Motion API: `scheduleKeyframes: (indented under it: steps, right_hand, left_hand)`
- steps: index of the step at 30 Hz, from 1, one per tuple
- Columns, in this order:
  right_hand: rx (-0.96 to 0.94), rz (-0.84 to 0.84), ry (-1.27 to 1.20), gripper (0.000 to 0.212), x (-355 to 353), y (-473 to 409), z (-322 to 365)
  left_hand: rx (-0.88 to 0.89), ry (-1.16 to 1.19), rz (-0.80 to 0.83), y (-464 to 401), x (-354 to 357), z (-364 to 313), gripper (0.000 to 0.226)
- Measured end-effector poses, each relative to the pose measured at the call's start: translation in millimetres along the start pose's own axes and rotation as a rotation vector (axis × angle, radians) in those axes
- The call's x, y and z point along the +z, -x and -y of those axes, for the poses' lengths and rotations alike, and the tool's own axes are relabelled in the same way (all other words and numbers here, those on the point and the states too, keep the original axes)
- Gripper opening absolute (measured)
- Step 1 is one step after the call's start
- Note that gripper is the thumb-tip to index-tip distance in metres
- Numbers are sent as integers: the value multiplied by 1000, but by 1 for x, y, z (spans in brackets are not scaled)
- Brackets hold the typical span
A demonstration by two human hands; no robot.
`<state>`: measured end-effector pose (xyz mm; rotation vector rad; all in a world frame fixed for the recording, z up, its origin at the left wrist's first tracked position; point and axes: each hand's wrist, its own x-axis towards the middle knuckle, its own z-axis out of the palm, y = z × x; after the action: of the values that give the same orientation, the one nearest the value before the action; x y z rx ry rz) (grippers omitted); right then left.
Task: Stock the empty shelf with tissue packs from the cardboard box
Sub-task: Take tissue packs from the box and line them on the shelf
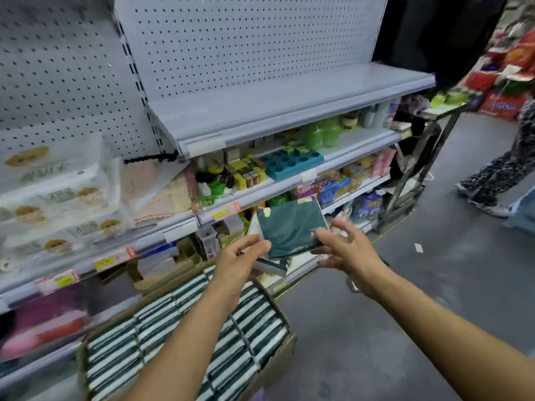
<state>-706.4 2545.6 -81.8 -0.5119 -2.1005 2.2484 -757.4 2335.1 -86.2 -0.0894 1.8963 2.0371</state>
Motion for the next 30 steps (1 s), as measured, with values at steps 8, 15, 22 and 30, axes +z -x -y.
scheduleKeyframes:
  steps: [8,15,22,30]
  right_hand:
    - [30,28,-312,13,-16,-68,54]
    - [-196,-31,-181,7,-22,-161,131]
    - [-298,-37,11,31,9,-264,183]
    - [-799,41,570,18,70,-350,241]
  left_hand:
    - [288,-150,-119,-35,53,-50,13]
    - [465,-251,-189,-108,39,-110,38]
    - [484,-200,-427,-175,10,-162,63]
    - [489,-175,-661,-210,-51,-199,31]
